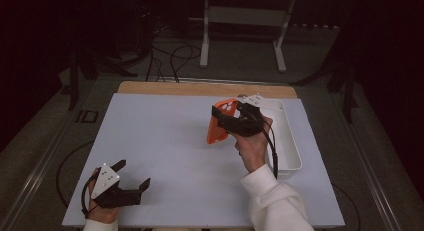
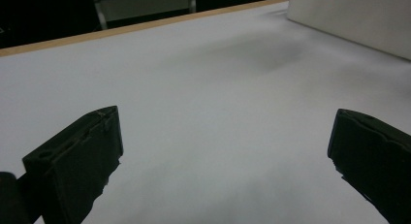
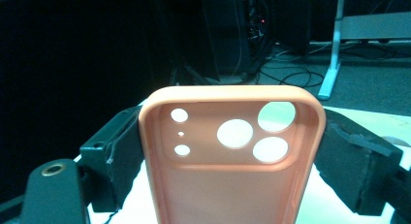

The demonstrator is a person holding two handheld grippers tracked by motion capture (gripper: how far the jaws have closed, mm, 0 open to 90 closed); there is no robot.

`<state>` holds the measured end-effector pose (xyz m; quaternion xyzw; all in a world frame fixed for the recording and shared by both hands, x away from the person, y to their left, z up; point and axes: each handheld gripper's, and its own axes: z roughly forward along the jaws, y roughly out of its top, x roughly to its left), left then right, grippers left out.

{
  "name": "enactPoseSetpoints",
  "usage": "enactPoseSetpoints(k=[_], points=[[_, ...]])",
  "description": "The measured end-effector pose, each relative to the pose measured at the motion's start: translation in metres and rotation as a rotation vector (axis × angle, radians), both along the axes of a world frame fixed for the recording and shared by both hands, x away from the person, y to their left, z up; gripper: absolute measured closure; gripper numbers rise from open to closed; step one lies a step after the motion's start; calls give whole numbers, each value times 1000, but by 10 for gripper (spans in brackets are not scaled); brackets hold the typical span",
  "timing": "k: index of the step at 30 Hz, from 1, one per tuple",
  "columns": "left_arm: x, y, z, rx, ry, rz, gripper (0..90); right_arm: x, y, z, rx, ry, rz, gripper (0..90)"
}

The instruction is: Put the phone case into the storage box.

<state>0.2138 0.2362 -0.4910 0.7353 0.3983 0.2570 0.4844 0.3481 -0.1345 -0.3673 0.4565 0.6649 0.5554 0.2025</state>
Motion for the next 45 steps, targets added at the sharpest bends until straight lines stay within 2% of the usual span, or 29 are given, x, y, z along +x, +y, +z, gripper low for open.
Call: enactPoseSetpoints(k=[29,45], points=[[0,0,0,6,-4,5,0,14,0,15,-25,-21,-33,167],[-1,0,1,4,-6,2,0,21,-2,18,-32,-24,-53,167]])
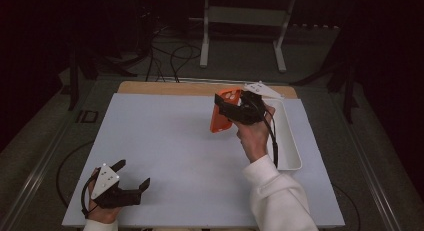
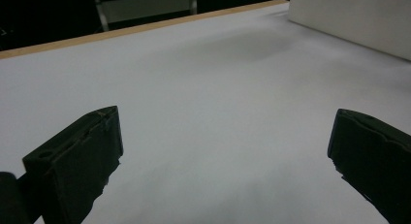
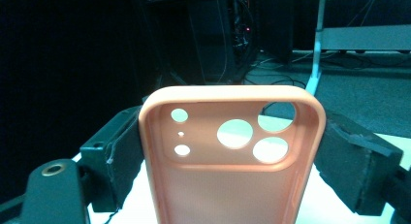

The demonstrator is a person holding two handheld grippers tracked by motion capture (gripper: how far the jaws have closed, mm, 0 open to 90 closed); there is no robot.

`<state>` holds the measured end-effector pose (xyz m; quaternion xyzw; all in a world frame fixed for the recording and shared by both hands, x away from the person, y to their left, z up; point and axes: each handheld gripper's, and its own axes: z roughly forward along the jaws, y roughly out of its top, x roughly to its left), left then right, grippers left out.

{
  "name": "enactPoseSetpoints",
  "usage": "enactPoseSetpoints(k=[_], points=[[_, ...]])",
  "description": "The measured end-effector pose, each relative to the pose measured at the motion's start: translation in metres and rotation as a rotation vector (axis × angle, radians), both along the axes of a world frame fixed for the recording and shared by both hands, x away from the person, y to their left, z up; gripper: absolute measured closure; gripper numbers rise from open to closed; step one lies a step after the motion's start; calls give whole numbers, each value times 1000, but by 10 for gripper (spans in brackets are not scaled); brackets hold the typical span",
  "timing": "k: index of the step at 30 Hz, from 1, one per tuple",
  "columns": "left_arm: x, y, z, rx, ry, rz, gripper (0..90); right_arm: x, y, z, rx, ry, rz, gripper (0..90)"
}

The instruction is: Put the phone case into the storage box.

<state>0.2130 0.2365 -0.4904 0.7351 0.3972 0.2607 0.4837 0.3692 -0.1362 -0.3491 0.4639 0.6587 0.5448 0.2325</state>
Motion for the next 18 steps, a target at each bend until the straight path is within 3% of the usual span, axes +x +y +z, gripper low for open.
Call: enactPoseSetpoints(k=[18], points=[[0,-1,0,1,3,-2,0,7,-1,3,-11,-3,-21,167]])
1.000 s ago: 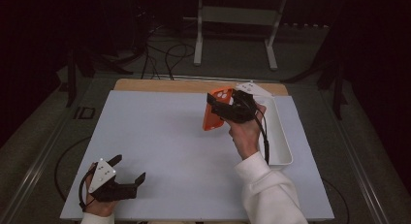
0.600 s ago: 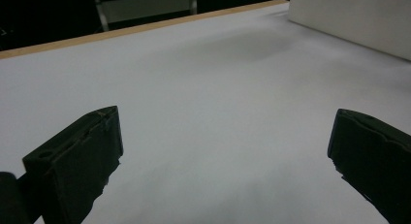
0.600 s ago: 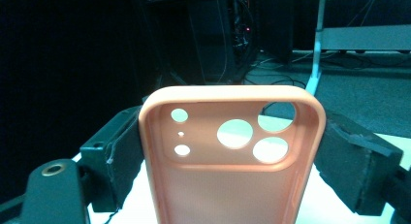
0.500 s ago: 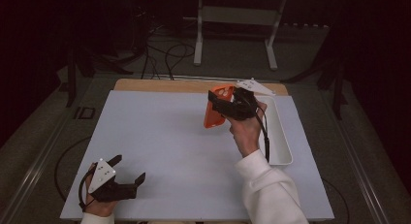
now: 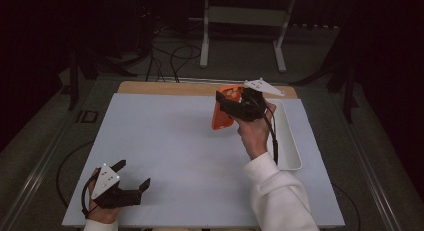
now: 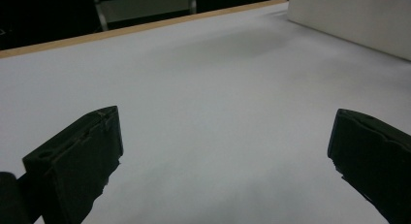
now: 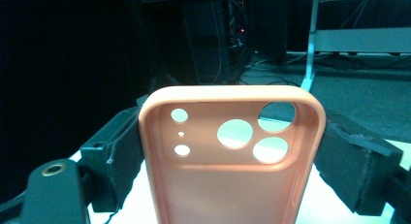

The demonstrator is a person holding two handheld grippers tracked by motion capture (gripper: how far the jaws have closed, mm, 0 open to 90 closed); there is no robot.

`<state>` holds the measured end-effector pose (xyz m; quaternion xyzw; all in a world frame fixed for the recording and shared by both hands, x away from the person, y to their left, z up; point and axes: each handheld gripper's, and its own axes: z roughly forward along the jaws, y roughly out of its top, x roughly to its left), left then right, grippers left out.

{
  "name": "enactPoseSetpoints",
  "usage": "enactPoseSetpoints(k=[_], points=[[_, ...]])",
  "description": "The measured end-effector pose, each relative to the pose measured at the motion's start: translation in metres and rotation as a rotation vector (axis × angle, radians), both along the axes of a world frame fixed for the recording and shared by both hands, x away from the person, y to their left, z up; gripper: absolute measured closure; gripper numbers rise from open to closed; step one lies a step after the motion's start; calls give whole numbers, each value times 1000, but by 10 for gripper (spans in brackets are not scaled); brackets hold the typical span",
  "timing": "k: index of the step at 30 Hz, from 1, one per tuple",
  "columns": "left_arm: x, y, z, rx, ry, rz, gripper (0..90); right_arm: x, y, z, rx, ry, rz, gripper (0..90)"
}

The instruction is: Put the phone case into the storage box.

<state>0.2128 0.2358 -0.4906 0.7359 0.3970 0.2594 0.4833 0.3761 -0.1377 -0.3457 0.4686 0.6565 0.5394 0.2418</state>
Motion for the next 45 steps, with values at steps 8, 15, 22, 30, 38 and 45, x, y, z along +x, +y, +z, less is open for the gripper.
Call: enactPoseSetpoints(k=[8,15,22,30,38,45], points=[[0,0,0,0,0,0,0,5,-3,2,-13,-2,-17,167],[0,0,0,0,-1,0,1,9,-3,4,-28,-6,-26,167],[0,0,-1,-2,-1,1,0,12,-3,6,-34,-14,-34,167],[0,0,-1,2,-1,-1,1,17,-5,8,-40,-14,-46,167],[0,-1,-1,3,-1,-2,0,22,-6,12,-42,-15,-62,167],[0,0,-1,1,-1,0,0,29,-8,11,-51,-13,-79,167]])
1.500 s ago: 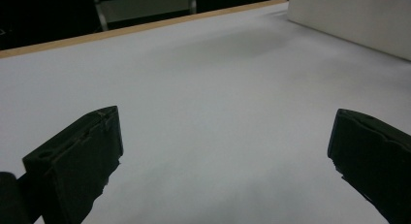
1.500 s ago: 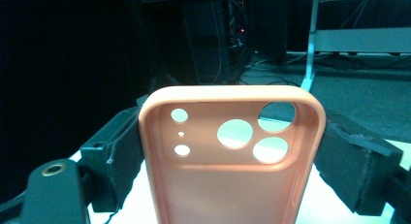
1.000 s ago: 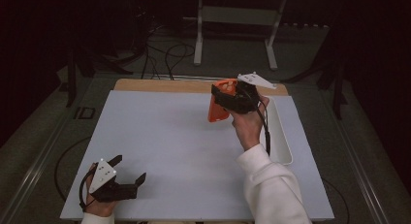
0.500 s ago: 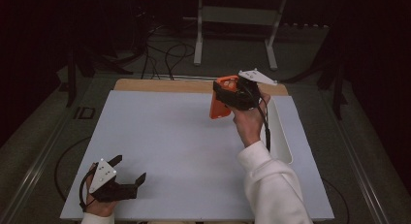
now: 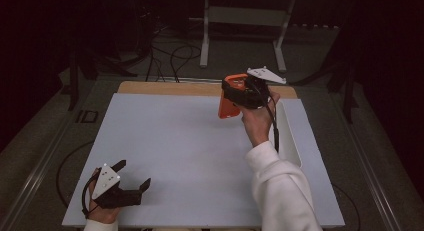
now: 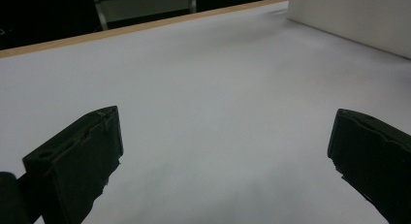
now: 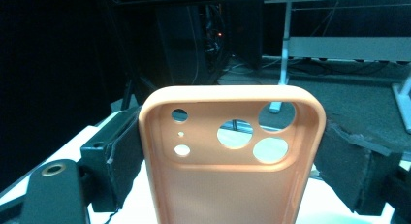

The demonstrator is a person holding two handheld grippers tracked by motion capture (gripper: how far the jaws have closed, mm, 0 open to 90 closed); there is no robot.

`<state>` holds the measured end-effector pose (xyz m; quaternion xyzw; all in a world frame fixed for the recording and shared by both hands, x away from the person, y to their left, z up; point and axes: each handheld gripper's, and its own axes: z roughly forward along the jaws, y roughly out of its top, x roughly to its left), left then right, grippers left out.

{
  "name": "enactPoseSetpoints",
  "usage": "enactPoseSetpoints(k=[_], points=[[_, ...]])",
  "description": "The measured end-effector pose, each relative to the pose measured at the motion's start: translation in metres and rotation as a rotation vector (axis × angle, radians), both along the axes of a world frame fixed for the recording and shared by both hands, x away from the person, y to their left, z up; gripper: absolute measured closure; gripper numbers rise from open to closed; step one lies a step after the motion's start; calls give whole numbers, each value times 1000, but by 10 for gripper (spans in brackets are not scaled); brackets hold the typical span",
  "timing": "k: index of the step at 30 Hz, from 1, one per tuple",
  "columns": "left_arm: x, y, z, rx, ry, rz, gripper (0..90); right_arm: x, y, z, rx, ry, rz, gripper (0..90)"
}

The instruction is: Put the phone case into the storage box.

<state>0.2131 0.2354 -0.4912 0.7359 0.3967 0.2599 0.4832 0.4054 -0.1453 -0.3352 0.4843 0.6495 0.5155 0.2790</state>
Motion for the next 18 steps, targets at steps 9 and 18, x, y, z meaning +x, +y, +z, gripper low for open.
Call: enactPoseSetpoints(k=[9,18], points=[[0,0,0,4,-1,-2,0,6,-1,1,-39,-6,-5,167],[0,0,0,3,-3,1,0,11,-3,-2,-42,-1,-21,167]])
